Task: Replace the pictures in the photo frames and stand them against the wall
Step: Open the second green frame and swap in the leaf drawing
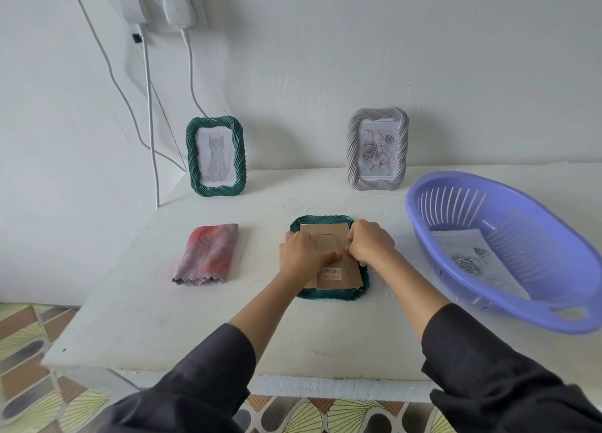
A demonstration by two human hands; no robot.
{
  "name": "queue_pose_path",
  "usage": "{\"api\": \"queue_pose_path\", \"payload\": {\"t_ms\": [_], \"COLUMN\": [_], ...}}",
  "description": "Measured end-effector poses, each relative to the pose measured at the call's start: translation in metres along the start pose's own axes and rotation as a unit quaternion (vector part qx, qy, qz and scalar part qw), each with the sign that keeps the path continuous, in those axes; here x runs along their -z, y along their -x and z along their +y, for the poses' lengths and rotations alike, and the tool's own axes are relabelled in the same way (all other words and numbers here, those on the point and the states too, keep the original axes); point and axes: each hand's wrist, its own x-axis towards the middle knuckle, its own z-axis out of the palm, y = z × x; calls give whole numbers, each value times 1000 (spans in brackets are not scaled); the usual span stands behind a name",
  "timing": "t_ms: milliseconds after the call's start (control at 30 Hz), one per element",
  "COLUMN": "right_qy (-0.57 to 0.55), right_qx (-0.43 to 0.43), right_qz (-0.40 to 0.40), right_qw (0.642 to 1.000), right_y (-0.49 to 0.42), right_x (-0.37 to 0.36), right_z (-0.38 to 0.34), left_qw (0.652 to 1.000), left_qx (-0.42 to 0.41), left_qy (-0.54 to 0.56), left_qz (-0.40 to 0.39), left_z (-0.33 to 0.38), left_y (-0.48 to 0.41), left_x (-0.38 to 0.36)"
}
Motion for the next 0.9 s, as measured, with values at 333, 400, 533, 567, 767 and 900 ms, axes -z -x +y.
{"api": "queue_pose_path", "payload": {"t_ms": [333,400,533,567,767,900], "right_qy": [-9,-12,-11,-12,-32,-41], "right_qx": [4,2,1,1,-3,-6], "right_qz": [-10,-15,-15,-15,-20,-24], "right_qw": [1000,1000,1000,1000,999,999], "right_y": [1,2,3,4,6,6], "right_x": [3,4,5,5,7,10], "right_z": [-1,-1,-2,-2,-2,0], "left_qw": [999,999,999,1000,999,999], "left_qx": [-17,-13,-7,-10,-13,-14], "left_qy": [26,34,30,30,35,36], "left_qz": [-12,-20,-9,-3,-6,12], "left_z": [3,4,4,4,-1,-3], "left_y": [3,4,6,6,1,0], "left_x": [7,8,9,9,5,4]}}
